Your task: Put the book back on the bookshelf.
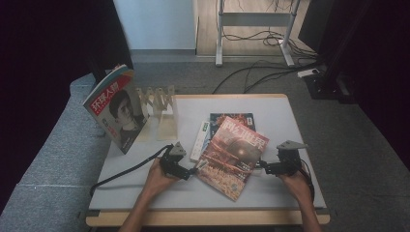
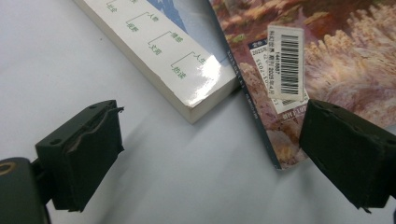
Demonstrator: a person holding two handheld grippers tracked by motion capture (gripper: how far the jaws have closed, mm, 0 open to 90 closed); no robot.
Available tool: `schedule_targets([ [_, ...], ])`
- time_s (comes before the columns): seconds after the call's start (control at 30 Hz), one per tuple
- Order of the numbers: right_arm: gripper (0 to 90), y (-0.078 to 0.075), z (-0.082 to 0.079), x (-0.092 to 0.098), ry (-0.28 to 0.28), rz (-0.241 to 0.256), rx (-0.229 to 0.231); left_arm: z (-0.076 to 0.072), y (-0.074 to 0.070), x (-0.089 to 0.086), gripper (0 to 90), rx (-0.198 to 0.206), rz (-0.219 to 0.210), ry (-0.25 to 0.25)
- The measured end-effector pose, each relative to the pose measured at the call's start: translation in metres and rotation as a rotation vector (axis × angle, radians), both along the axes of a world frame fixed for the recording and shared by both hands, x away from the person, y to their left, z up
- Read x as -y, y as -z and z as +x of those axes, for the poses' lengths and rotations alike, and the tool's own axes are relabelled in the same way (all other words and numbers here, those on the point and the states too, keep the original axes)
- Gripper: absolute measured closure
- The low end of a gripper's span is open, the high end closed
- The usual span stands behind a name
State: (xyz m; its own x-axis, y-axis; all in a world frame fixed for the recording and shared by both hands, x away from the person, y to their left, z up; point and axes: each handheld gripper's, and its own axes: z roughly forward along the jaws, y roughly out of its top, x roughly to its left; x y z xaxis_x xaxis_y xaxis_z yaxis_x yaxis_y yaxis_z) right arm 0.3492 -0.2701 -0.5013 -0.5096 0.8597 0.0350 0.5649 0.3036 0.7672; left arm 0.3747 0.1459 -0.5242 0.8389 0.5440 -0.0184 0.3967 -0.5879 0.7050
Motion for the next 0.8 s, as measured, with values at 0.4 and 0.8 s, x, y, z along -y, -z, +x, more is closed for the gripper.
schedule_targets([
  [0.4,0.0,0.009,0.013,-0.017,-0.052,0.089,-0.06,0.001,0.002,-0.001,6.1,-0.02,-0.02,-0.009],
  [0.8,0.0,0.024,0.033,-0.019,-0.073,0.245,-0.176,0.001,0.002,-0.003,9.4,-0.026,-0.032,0.002],
])
